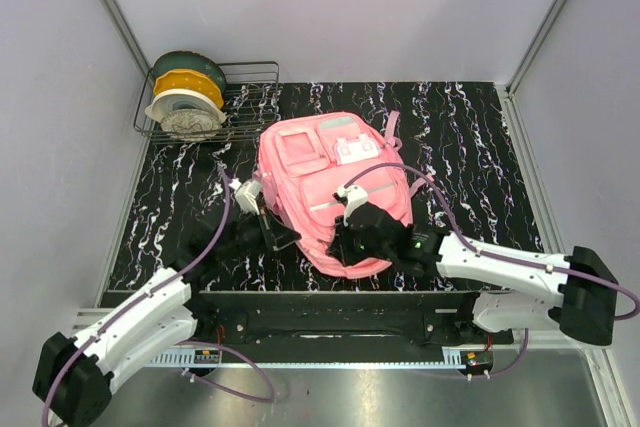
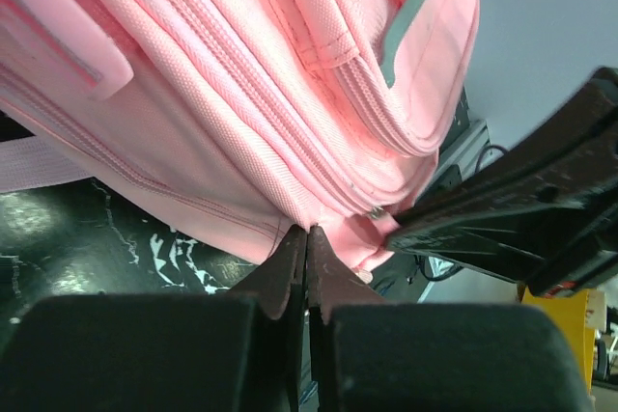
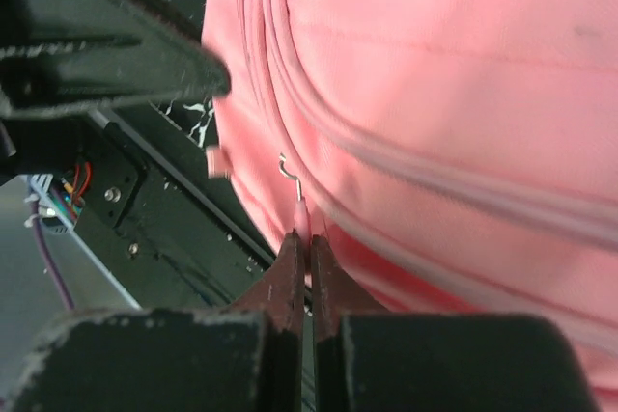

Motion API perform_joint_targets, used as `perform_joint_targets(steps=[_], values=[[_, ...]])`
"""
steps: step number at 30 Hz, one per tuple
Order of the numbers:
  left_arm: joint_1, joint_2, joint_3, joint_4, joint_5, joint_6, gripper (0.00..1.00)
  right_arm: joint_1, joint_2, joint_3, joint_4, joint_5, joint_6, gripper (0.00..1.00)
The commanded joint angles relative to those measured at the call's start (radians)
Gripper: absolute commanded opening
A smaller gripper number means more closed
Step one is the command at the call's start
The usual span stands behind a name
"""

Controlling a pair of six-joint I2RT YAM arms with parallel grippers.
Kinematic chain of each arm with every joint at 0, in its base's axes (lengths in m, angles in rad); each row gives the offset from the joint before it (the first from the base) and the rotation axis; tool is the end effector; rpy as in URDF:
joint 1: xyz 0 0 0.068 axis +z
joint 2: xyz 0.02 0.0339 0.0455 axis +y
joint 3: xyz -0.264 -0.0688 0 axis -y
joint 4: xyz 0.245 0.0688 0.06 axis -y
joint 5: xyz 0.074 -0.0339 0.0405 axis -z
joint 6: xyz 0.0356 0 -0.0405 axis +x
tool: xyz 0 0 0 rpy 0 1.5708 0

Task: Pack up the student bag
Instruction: Zip the student bag at the center of the board.

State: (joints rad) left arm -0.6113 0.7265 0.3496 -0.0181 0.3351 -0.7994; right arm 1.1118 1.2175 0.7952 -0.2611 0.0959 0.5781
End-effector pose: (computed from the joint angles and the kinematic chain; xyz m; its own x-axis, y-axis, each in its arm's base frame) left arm 0.1340 -0.1082 0.2131 -0.7865 -0.2756 -0.5527 0.3252 0.5760 -0.7500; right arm 0.1190 0.2330 0.2464 -0.7039 -0.1967 -0.6825 -0.5670 0.7344 0.3731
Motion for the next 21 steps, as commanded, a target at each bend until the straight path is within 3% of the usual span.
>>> perform_joint_targets(steps=[1, 8, 14, 19, 20, 21], values=[[0.139, -0.044, 0.077, -0.054, 0.051, 0.063, 0.0, -0.006, -0.044, 0.033, -0.168, 0.044, -0.064, 0.0], [0.287, -0.004, 0.127, -0.137, 0.157, 0.157, 0.0, -0.006, -0.067, -0.016, -0.202, 0.045, -0.038, 0.0], [0.404, 0.037, 0.193, -0.256, 0.197, 0.253, 0.0, -0.009, -0.102, -0.021, -0.306, 0.224, -0.012, 0.0], [0.515, 0.072, 0.196, -0.253, 0.31, 0.261, 0.0, -0.024, -0.165, -0.033, -0.302, 0.237, -0.004, 0.0], [0.516, 0.083, 0.195, -0.244, 0.327, 0.256, 0.07, -0.026, -0.168, -0.03, -0.281, 0.21, -0.009, 0.0], [0.516, 0.088, 0.187, -0.209, 0.373, 0.227, 0.25, -0.024, -0.164, -0.03, -0.264, 0.191, -0.008, 0.0]])
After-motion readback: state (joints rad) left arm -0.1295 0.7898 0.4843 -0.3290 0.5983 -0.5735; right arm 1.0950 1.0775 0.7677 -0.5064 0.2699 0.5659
